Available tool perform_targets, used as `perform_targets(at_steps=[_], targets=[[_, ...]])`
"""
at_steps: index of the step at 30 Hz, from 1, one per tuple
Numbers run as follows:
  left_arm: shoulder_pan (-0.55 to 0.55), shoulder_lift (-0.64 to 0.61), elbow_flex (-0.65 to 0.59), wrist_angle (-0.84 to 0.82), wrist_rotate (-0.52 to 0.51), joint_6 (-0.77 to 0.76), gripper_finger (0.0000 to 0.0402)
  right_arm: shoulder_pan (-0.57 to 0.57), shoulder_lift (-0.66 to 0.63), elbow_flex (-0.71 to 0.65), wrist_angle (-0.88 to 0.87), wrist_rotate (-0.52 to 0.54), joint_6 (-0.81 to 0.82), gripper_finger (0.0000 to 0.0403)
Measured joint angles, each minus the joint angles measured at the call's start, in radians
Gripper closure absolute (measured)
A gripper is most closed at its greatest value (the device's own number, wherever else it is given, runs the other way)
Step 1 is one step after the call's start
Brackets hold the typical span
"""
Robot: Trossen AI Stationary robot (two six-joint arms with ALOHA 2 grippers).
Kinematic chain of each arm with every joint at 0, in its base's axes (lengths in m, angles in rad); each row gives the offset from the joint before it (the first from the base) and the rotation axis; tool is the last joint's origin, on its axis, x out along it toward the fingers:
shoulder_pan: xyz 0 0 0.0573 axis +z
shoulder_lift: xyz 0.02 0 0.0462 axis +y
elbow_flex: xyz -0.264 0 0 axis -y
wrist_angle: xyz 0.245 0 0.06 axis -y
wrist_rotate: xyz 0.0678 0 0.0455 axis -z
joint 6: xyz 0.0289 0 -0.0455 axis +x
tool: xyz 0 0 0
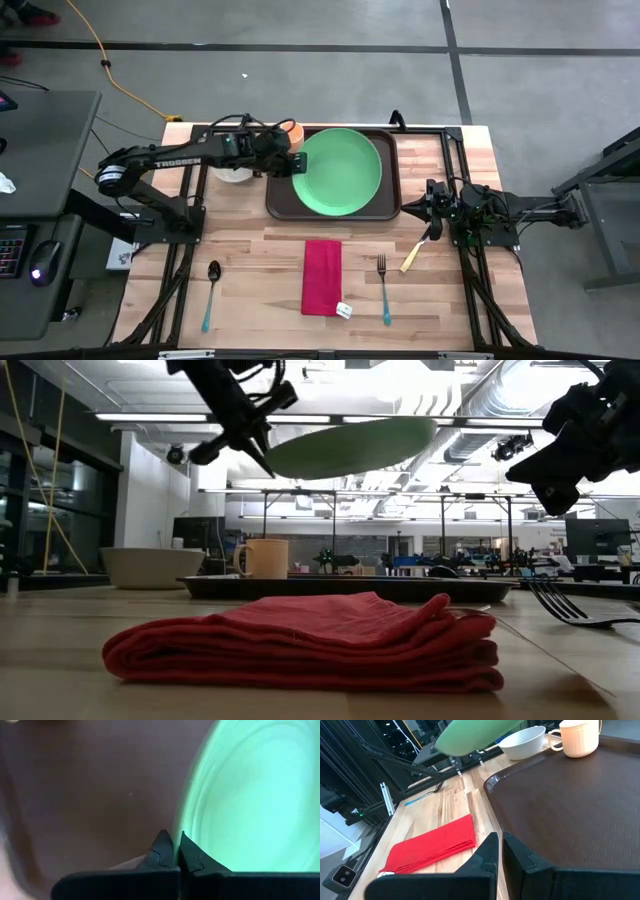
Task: Set up tray
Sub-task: Put the green plate on the brown tray to the bottom of the yellow cup
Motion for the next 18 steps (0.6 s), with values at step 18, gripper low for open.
perform_targets(at_steps=[18], targets=[[0.045,0.105,0.126,-0.109,0.037,0.093,0.0388,0.0,0.0,0.0,0.0,0.0,0.003,0.0402]])
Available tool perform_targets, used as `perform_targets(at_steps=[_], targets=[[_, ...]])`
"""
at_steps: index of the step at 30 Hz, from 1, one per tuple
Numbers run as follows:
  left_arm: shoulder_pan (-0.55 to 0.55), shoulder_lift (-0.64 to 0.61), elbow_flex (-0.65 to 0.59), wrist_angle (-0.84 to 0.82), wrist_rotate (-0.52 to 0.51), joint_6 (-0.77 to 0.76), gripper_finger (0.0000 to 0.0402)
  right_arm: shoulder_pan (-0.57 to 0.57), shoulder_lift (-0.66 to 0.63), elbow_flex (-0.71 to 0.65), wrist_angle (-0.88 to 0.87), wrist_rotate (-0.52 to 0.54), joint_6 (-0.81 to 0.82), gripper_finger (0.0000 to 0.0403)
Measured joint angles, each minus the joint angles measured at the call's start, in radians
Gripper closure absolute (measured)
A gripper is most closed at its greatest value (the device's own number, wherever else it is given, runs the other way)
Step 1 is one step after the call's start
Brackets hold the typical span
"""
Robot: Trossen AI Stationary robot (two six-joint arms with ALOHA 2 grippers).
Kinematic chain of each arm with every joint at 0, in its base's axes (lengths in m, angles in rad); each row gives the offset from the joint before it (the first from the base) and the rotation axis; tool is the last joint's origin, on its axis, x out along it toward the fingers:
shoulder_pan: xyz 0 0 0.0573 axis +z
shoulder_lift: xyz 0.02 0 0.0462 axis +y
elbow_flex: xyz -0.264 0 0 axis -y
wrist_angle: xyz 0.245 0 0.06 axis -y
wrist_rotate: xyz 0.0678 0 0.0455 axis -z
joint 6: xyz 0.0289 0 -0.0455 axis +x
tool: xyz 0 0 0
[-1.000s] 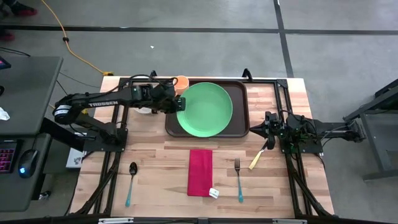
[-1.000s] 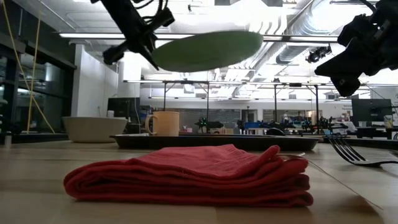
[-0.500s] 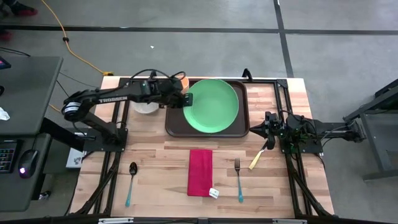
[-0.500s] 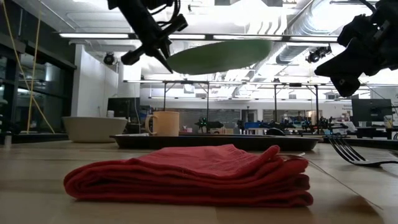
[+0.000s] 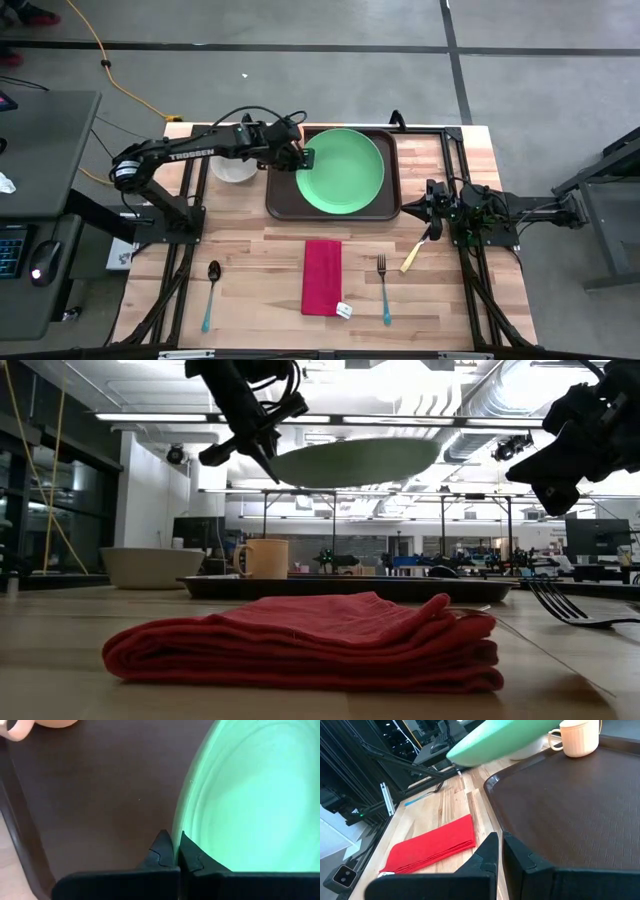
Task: Set up tray
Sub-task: Put the green plate on the brown tray to the bottom of the yellow cup
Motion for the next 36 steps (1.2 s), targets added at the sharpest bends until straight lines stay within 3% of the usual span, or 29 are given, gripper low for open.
perform_targets(at_steps=[36], targets=[[0.059,0.155,-0.002,-0.028,0.044,0.079,0.0388,0.0,0.0,0.0,0.0,0.011,0.0,0.0402]])
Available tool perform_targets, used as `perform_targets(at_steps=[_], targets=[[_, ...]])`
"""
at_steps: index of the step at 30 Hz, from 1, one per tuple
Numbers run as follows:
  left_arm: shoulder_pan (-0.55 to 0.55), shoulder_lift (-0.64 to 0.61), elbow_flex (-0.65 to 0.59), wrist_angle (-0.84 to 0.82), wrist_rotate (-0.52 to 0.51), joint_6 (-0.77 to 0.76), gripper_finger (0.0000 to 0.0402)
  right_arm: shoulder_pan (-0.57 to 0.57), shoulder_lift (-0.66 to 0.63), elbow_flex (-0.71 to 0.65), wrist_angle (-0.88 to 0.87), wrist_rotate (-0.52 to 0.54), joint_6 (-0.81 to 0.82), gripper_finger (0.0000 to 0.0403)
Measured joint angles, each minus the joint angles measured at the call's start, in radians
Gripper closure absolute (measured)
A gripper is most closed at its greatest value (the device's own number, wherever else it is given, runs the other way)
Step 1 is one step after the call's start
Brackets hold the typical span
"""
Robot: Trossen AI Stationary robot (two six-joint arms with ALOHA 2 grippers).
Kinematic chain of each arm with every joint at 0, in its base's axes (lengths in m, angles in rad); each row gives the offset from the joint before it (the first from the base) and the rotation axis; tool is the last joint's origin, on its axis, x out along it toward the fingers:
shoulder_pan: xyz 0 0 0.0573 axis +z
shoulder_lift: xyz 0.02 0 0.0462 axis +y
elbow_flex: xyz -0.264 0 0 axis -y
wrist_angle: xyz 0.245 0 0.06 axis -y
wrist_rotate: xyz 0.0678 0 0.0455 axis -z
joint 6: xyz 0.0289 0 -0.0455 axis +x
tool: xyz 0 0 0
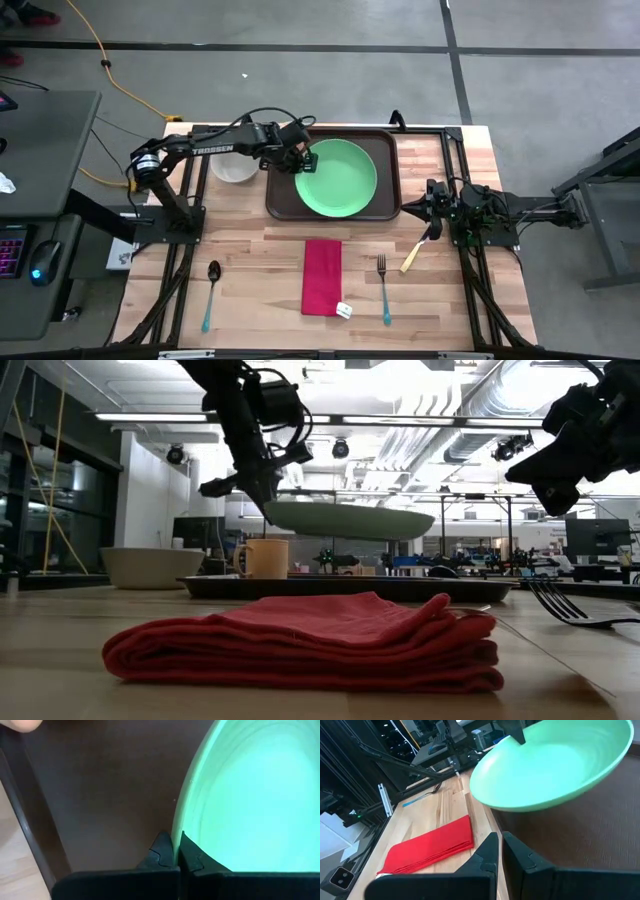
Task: Set up tray
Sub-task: Put the green plate on the brown tray to the bottom of the yellow cup
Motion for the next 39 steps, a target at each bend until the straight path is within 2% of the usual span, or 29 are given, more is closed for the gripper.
perform_targets(at_steps=[27,39], targets=[[0.06,0.008,-0.002,-0.001,-0.027,0.125,0.0388,0.0,0.0,0.0,0.0,0.004,0.0,0.0402],[0.066,0.094,-0.003,0.044,-0.046,0.131,0.0388,0.0,0.0,0.0,0.0,0.031,0.007,0.0403]])
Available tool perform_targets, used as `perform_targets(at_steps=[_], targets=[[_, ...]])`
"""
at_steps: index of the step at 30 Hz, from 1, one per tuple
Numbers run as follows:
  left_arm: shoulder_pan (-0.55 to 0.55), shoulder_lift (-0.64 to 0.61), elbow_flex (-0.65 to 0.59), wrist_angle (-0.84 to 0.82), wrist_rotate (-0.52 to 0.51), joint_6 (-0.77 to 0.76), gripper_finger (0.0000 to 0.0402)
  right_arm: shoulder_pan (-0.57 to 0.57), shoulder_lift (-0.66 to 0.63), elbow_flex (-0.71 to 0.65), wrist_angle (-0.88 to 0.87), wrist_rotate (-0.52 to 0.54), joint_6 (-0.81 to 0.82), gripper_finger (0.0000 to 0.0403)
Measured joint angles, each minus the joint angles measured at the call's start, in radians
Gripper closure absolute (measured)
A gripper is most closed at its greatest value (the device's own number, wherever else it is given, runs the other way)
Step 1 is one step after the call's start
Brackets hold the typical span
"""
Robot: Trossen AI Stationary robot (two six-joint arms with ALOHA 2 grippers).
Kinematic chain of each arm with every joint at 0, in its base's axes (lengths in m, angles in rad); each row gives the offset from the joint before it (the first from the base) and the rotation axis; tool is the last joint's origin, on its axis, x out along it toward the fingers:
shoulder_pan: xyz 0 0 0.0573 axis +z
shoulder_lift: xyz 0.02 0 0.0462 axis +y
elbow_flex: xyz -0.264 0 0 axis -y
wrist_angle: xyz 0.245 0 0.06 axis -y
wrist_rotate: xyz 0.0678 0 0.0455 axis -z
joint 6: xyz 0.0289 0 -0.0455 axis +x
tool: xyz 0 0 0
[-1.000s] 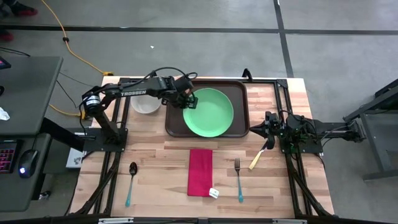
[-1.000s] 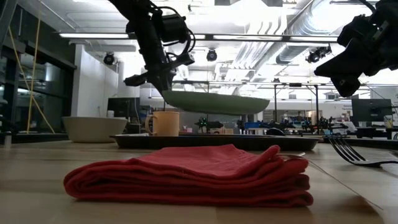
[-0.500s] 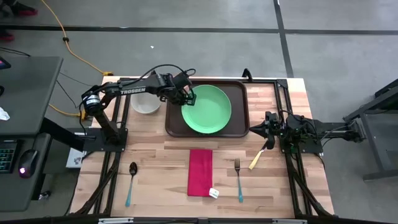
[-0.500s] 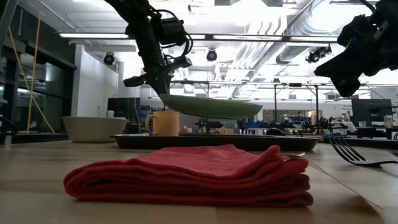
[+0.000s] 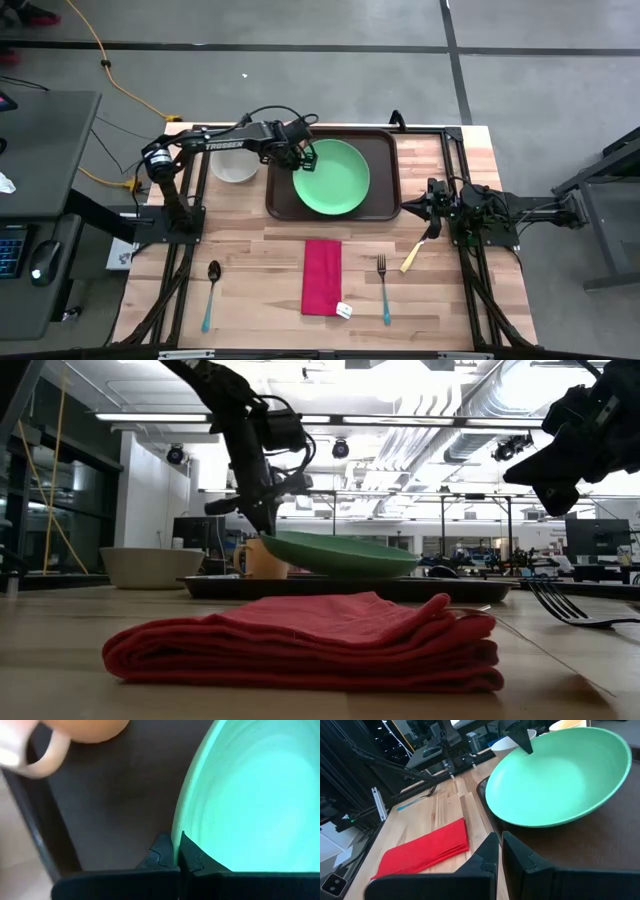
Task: Set up tray
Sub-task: Put the green plate on the brown tray to the bottom of the yellow cup
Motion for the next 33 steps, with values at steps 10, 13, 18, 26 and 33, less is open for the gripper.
perform_targets(at_steps=[10,13,18,26,33], targets=[[0.032,0.005,-0.049,0.011,0.003,0.006,0.0388,0.0,0.0,0.0,0.0,0.0,0.0,0.0403],[0.031,0.005,-0.064,0.027,0.002,0.003,0.0388,0.0,0.0,0.0,0.0,0.0,0.001,0.0402],[0.031,0.005,-0.072,0.035,-0.003,-0.001,0.0388,0.0,0.0,0.0,0.0,0.006,0.001,0.0402],[0.031,0.005,-0.072,0.041,-0.024,0.006,0.0388,0.0,0.0,0.0,0.0,0.007,0.001,0.0402],[0.031,0.005,-0.072,0.037,-0.031,0.006,0.0388,0.0,0.0,0.0,0.0,0.007,0.001,0.0403]])
